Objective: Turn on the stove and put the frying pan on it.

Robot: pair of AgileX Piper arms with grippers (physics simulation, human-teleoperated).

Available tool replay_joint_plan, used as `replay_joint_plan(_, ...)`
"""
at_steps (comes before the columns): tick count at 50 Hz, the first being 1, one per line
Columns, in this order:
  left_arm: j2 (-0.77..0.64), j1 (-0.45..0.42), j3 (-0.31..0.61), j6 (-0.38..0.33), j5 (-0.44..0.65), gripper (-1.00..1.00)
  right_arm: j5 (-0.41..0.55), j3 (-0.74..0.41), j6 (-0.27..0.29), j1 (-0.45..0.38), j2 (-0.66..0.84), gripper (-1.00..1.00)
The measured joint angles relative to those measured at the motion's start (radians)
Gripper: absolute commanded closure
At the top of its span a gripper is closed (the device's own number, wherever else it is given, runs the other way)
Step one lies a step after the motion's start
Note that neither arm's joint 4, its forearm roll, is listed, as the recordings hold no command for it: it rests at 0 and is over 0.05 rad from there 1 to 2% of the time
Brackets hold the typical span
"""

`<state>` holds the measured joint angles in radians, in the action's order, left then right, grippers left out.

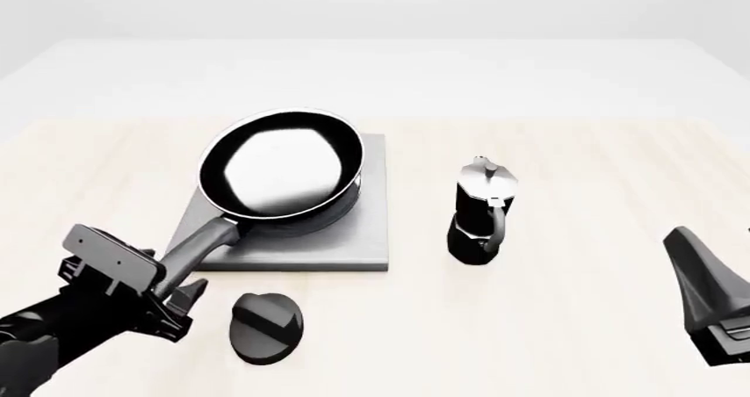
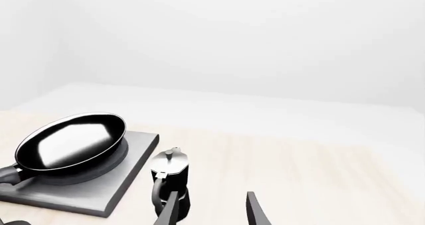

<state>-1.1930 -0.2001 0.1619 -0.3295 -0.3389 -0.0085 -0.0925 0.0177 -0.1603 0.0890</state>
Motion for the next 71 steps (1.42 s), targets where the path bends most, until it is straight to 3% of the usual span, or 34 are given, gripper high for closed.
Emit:
replay_joint_plan(15, 0.05, -0.006, 0.014, 0.003, 0.043, -1.0, 0.011, -0.008, 0.001, -0.001, -0.008, -1.0)
replay_joint_plan(45, 0.35, -0.036, 0.14, 0.019, 0.352, -1.0, 0.044, -0.032, 0.003, -0.003, -0.029, -1.0)
replay_joint_plan(71, 0.619, -0.056, 0.264, 0.081, 0.617, -1.0, 0.059, -0.041, -0.001, -0.006, -0.045, -1.0)
